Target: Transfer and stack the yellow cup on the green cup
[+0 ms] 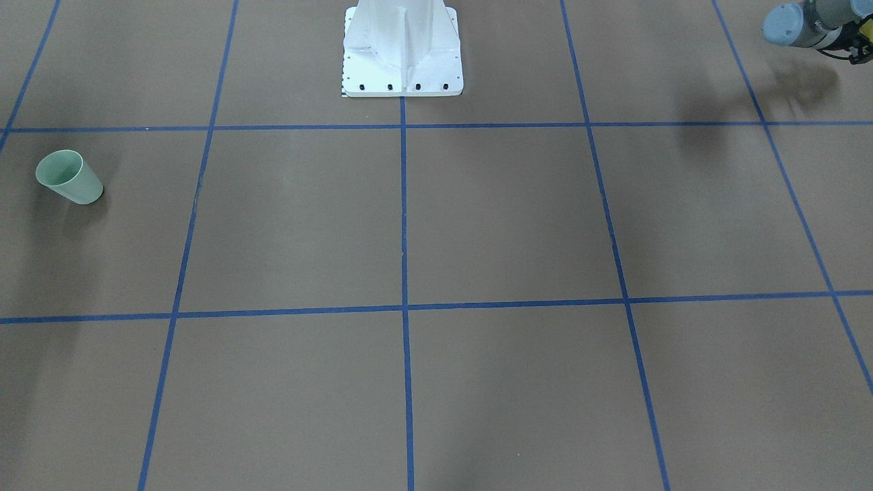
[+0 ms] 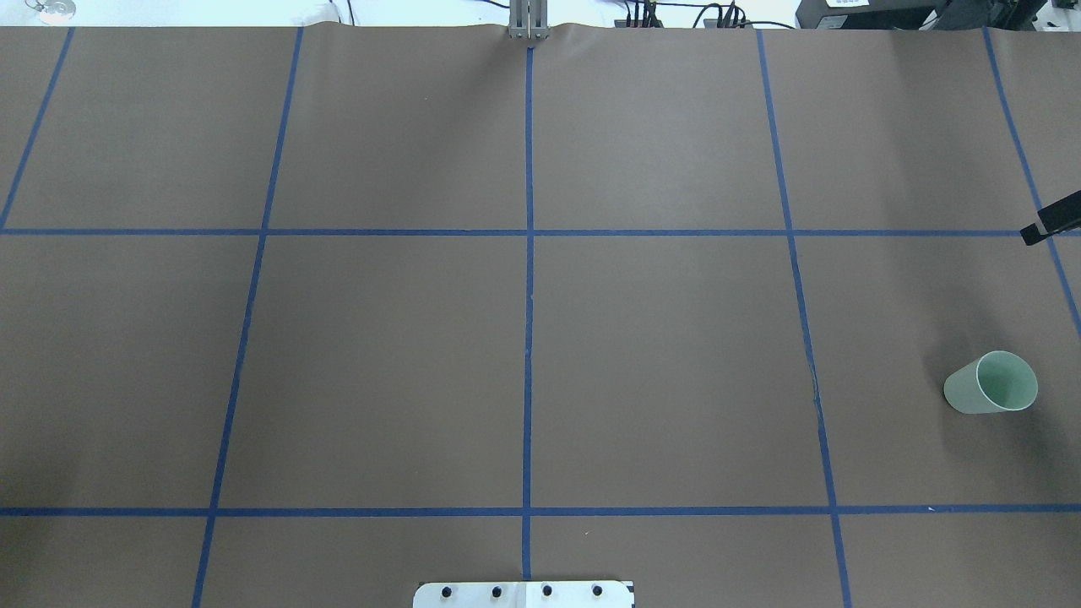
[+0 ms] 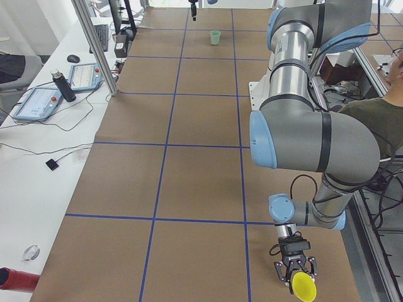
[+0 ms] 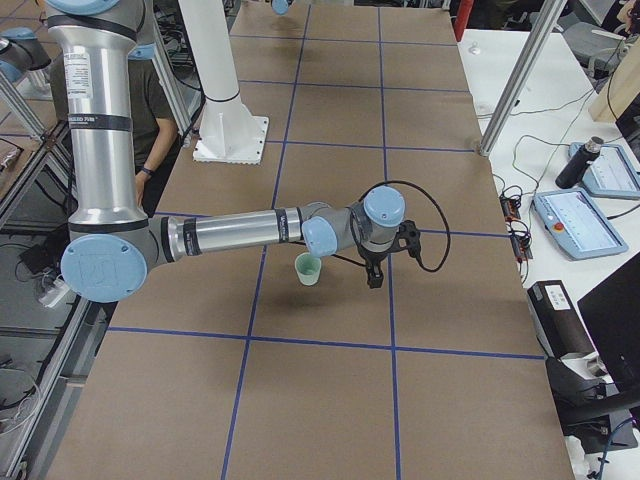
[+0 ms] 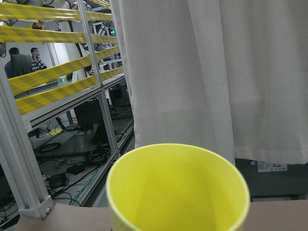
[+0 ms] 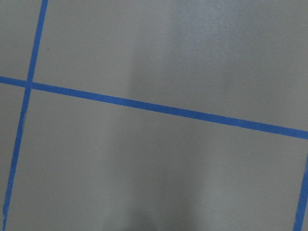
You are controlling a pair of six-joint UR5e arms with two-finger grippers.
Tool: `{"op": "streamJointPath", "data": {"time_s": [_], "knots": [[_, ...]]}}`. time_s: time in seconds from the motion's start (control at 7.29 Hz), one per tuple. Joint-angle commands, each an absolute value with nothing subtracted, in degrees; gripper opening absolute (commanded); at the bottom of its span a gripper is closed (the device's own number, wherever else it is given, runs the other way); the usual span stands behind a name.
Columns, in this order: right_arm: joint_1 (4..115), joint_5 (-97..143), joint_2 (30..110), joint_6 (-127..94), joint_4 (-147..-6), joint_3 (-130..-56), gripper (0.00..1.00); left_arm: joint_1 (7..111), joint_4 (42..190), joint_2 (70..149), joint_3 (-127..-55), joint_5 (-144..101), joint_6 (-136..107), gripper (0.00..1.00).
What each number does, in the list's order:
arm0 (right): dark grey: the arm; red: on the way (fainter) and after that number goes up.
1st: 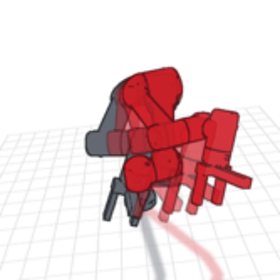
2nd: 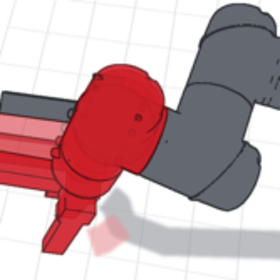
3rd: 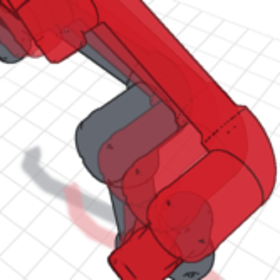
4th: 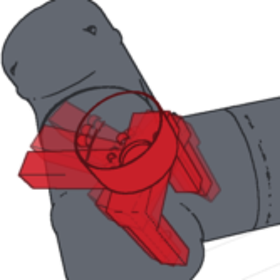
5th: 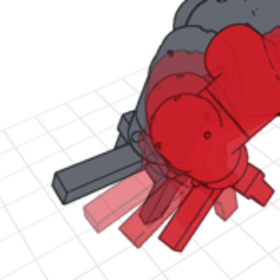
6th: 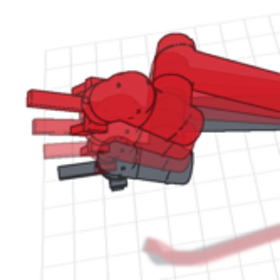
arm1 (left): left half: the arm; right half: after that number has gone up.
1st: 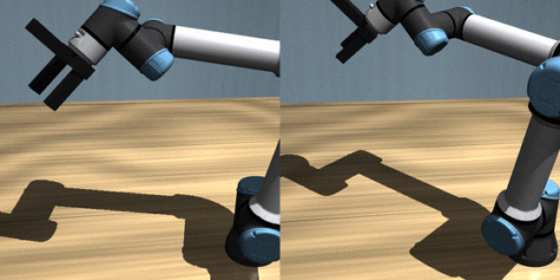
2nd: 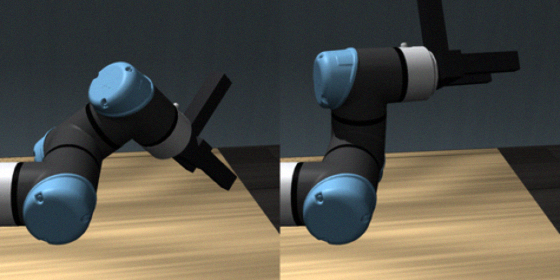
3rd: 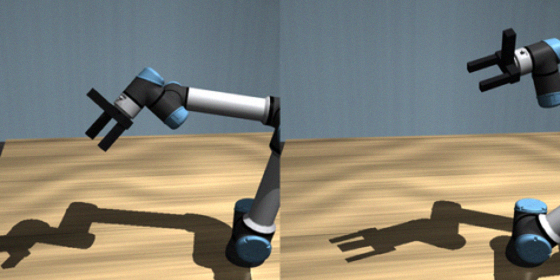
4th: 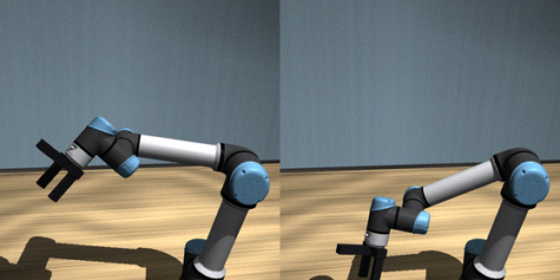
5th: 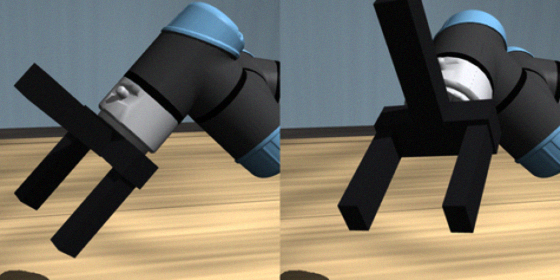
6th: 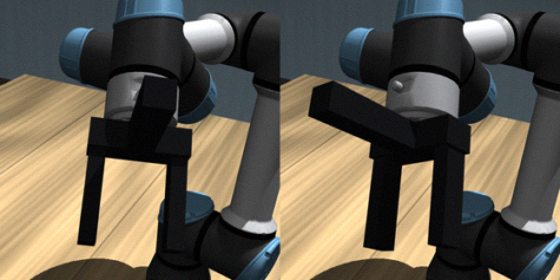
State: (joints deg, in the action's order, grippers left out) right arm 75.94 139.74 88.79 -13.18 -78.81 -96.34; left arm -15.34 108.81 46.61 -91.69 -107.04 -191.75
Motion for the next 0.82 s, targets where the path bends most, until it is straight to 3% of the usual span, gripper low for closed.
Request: {"op": "streamJointPath", "data": {"time_s": [0.0, 0.69], "knots": [[75.9, 139.7, 88.7, -13.4, -79.2, -97.3, 1.00, -7.8, 108.8, 46.6, -93.4, -102.1, -191.1, 0.55], [75.7, 139.6, 88.7, -13.7, -79.2, -97.2, 1.00, 7.1, 106.2, 46.8, -100.6, -92.4, -181.5, 0.55]]}}
